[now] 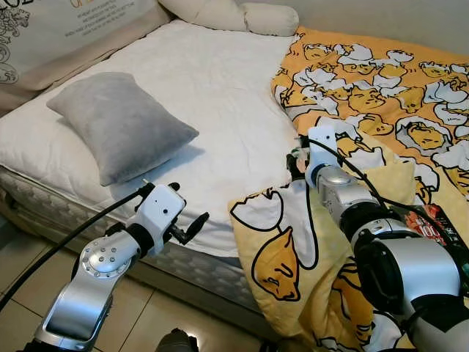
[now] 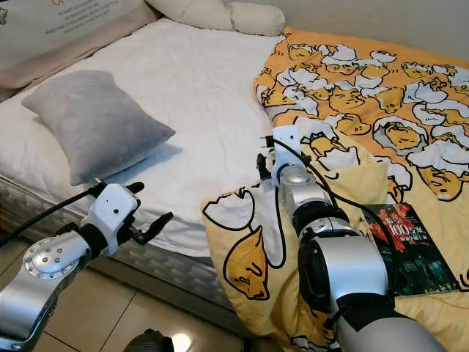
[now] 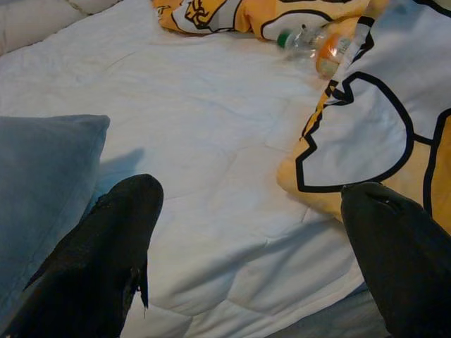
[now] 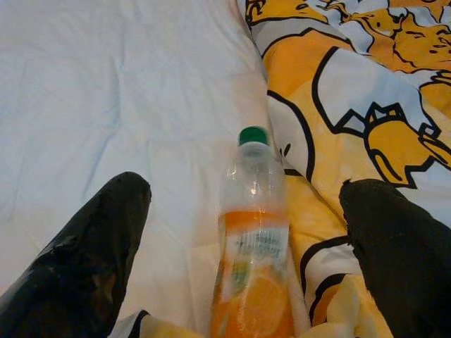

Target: Clean up the room

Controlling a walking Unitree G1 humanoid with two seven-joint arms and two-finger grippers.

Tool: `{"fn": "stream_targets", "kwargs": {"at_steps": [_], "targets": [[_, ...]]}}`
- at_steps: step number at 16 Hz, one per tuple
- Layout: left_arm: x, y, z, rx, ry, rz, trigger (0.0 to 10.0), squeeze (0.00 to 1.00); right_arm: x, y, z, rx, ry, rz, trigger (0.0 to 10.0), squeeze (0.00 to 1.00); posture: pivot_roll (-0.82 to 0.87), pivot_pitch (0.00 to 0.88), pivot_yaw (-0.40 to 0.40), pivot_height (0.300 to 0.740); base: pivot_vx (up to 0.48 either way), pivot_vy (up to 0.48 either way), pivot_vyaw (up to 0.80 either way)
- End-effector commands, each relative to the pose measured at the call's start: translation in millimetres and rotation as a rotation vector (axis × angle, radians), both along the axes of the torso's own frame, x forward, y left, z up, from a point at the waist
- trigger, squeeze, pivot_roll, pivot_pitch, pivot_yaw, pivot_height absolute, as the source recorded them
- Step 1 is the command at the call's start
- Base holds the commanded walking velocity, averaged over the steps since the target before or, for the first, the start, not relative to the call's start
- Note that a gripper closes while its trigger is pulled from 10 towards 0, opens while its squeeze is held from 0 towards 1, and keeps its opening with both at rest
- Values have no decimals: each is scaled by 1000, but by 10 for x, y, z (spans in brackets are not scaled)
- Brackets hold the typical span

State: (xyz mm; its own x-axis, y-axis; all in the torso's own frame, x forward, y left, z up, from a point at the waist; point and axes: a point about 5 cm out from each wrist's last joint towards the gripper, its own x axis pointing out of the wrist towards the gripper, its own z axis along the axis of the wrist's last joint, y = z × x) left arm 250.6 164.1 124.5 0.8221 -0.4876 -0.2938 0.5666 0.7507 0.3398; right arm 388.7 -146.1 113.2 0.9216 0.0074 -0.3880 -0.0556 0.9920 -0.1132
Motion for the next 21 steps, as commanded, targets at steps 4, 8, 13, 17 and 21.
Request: {"fn": "stream_targets", "kwargs": {"at_steps": [4, 8, 13, 17, 21], "targets": [[53, 29, 51, -11, -33, 34, 10000, 0, 76, -104, 200, 190, -133, -79, 10000, 0, 106, 0, -33, 740, 0, 0, 0], [36, 101, 60, -150, -72, 197, 10000, 0, -34, -375, 145, 234, -246, -139, 10000, 0, 56, 0, -28, 740, 0, 0, 0], [-12, 66, -38, -172, -105, 323, 10000, 0, -793, -314, -209, 136, -271, 28, 10000, 0, -43, 0, 26, 740, 0, 0, 0], [-13, -104, -118, -200, -87, 349, 10000, 0, -1431, -316, -437, 122, -193, 2, 10000, 0, -23, 0, 37, 740, 0, 83, -106], [-28, -73, -121, -204, -107, 392, 10000, 0, -1585, -225, -435, 80, -153, -26, 10000, 0, -28, 0, 29, 740, 0, 442, -695]]}}
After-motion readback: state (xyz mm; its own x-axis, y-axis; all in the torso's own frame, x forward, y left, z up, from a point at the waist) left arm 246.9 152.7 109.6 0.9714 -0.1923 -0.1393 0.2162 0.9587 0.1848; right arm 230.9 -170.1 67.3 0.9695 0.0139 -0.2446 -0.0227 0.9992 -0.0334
